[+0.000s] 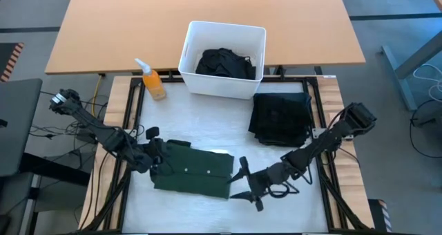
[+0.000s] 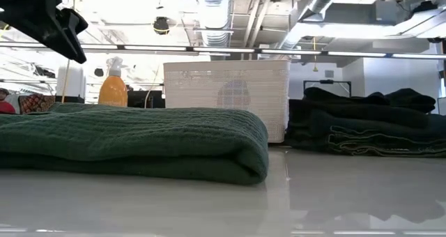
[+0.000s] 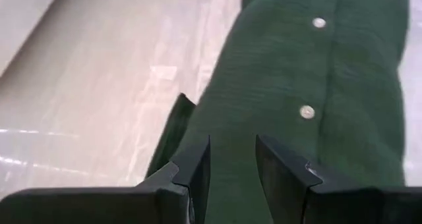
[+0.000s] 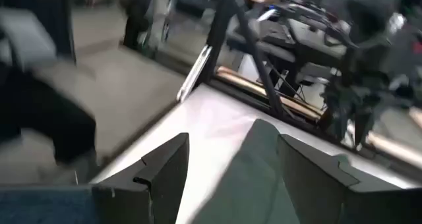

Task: Fold laundry
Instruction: Fold the green polo shirt

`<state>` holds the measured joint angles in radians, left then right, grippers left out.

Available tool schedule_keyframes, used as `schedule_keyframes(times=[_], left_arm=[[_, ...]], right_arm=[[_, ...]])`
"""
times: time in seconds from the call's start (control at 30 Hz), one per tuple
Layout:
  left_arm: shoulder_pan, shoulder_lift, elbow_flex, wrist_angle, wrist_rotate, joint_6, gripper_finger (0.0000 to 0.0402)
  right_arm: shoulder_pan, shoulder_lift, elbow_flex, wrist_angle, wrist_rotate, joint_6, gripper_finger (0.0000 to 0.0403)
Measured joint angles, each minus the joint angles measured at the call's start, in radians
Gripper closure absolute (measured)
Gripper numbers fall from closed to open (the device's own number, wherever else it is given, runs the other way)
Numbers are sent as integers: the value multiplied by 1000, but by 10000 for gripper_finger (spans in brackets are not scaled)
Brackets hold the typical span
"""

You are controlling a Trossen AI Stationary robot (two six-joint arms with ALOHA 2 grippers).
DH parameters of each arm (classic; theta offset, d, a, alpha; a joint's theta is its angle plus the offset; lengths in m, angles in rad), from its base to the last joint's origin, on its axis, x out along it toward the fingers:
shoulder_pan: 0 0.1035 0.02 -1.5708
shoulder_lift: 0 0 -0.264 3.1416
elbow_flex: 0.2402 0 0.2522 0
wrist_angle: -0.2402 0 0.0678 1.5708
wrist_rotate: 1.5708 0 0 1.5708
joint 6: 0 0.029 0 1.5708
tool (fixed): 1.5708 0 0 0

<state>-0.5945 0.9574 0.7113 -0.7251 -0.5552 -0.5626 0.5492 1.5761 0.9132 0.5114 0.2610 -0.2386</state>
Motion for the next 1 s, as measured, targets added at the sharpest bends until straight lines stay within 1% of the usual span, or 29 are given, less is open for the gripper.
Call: schedule_keyframes(times=[0.13,0.23,0.37,0.47,0.6,0.7,0.8,0.9,1.0], left_arm=[[0,15,0,3,-52,-41,290],[1,31,0,4,-52,-66,290],[1,52,0,18,-53,-97,290],[1,71,0,37,-54,-101,290],[1,98,0,48,-54,-126,290],[1,116,0,48,-36,-157,290],[1,125,0,48,0,-170,290],[0,124,0,51,10,-195,290],[0,124,0,52,8,-202,290]], right_arm=[[28,2,37,-110,43,-171,147],[46,2,69,-219,68,-255,147],[83,2,112,-426,167,-331,147],[109,2,120,-507,251,-349,147],[124,6,120,-558,276,-355,147],[133,32,120,-571,286,-417,147],[140,78,120,-565,291,-508,147],[145,147,120,-556,298,-575,147],[137,218,120,-537,347,-658,147]])
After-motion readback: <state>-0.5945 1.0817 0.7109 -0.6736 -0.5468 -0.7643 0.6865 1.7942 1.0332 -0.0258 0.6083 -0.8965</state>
